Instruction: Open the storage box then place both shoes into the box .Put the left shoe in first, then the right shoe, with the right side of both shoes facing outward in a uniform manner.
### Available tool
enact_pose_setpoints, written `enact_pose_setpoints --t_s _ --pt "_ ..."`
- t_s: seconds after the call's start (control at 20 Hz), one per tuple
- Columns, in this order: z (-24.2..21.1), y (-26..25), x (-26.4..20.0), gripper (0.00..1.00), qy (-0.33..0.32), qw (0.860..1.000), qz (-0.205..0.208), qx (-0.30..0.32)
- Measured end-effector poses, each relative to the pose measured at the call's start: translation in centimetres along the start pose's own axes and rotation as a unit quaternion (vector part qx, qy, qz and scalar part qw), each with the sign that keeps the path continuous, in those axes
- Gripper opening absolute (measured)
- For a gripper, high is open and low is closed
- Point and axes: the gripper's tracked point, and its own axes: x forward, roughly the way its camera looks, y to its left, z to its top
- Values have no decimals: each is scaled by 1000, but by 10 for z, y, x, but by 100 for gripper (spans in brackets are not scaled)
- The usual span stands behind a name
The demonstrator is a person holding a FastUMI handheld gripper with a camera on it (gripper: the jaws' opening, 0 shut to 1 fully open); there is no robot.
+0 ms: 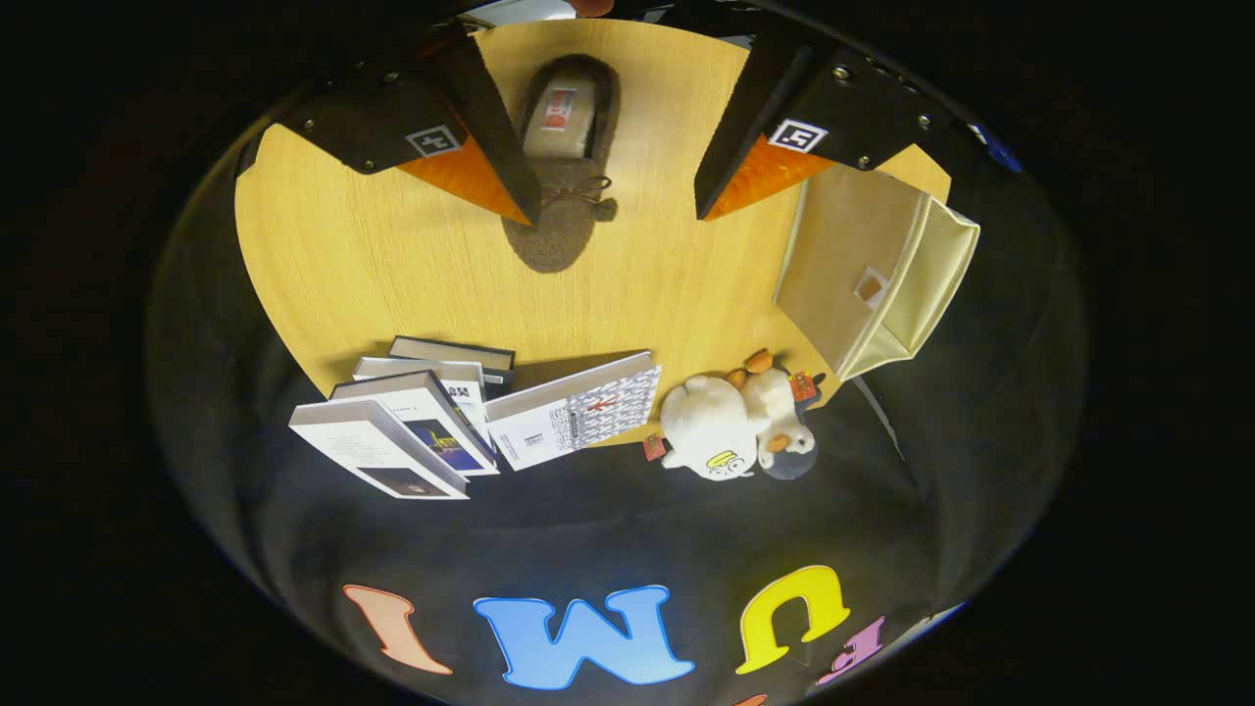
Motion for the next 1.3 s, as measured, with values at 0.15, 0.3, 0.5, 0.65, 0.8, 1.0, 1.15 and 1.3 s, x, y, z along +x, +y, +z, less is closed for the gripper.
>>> enact_pose_setpoints --t_s 0.15,0.3,0.5,0.65,0.8,1.0,1.15,1.3 --pt "-17 -23 7 98 14 1000 -19 -4" --pt "-35 -43 15 98 33 999 -36 -2" --pt "-62 -60 27 98 68 997 -44 -5" --pt "-79 -69 38 98 94 994 -49 -4" --pt "-88 -72 46 85 108 993 -53 5" --pt "-92 -67 54 52 119 991 -52 9" --pt "-90 -71 49 32 125 990 -65 -6" --pt "-92 -74 48 9 128 989 -67 15"
